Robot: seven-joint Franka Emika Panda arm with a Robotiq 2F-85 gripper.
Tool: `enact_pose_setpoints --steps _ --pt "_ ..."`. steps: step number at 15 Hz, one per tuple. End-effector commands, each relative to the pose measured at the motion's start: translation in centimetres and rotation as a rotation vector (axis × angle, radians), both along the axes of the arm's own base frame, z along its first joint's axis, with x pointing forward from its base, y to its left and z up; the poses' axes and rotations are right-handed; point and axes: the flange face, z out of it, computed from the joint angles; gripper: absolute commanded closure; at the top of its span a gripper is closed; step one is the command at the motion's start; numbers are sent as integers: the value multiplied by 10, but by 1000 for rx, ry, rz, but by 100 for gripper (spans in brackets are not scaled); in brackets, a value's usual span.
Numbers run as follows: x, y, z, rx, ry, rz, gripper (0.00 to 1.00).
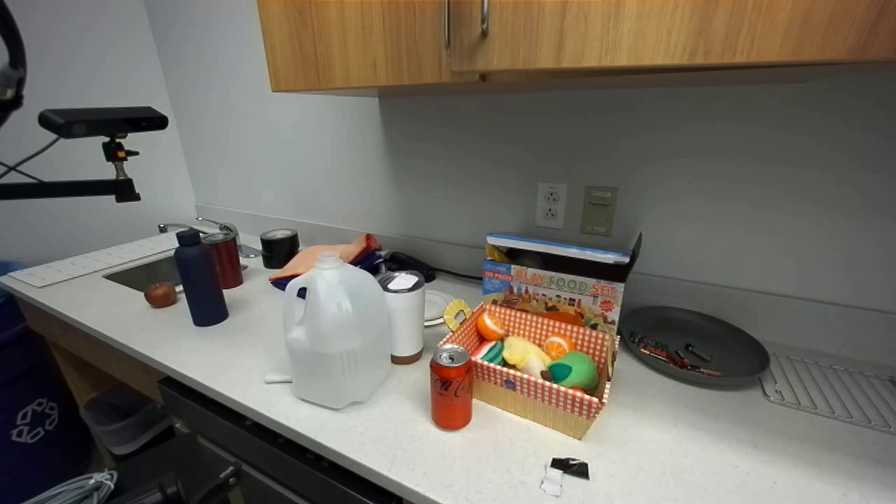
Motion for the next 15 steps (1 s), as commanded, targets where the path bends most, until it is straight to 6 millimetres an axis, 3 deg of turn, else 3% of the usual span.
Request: enact_pose_setpoints --steps 1,9,15 --pt "31 11 13 35 -6 -13 0" --pt "107 52 28 81 61 -10 0" --pt "145 63 47 108 54 -28 0"
